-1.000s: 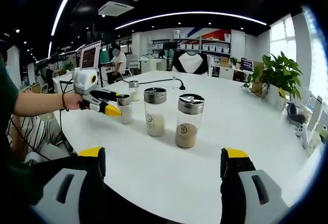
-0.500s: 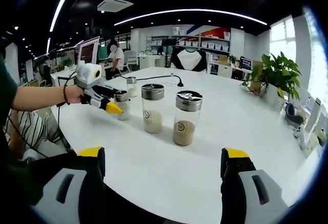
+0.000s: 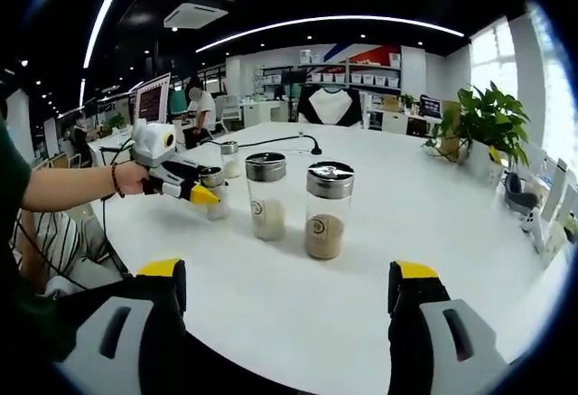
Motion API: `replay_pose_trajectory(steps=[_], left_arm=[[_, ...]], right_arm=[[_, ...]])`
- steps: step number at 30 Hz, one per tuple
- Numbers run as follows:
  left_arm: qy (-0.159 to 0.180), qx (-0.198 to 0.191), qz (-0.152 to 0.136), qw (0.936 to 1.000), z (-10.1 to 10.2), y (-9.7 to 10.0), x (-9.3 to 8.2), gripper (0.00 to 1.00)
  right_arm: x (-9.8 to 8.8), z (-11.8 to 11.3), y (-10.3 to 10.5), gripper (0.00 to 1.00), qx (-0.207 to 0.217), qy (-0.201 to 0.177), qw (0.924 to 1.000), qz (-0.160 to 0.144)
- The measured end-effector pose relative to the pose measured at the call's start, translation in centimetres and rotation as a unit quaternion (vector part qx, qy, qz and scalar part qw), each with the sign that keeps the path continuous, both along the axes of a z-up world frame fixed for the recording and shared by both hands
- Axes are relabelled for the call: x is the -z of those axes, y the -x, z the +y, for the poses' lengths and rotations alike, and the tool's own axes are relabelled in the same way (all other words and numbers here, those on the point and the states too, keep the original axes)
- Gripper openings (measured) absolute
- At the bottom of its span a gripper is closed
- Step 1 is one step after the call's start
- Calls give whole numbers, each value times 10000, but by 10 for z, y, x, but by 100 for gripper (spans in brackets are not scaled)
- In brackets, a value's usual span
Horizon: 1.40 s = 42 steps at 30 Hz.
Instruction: Rotate the seasoning bottle until the label or dispensing opening points toward the visible target arrow and the bottle remains upright within the marked orientation range
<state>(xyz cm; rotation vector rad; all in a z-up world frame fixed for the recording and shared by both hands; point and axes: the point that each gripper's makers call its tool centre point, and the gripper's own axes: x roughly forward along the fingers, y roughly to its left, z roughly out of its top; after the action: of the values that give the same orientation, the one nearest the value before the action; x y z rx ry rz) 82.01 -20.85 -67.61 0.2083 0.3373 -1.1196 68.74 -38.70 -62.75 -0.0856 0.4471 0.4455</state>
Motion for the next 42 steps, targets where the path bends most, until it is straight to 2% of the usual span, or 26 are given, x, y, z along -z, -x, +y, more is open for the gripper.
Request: replay_pose_trajectory(steps=[20, 28, 42], left_arm=[[245, -291, 68, 9993, -2, -1, -1, 37], [205, -435, 81, 9988, -2, 0, 0, 37], [361, -1032, 134, 9939, 3, -6, 2, 37]], right_arm=[[-4, -3, -6, 95, 29, 11, 10000, -54], [-3, -4, -6, 95, 43, -11, 10000, -43], [-2, -2, -7, 94, 24, -14, 10000, -10]])
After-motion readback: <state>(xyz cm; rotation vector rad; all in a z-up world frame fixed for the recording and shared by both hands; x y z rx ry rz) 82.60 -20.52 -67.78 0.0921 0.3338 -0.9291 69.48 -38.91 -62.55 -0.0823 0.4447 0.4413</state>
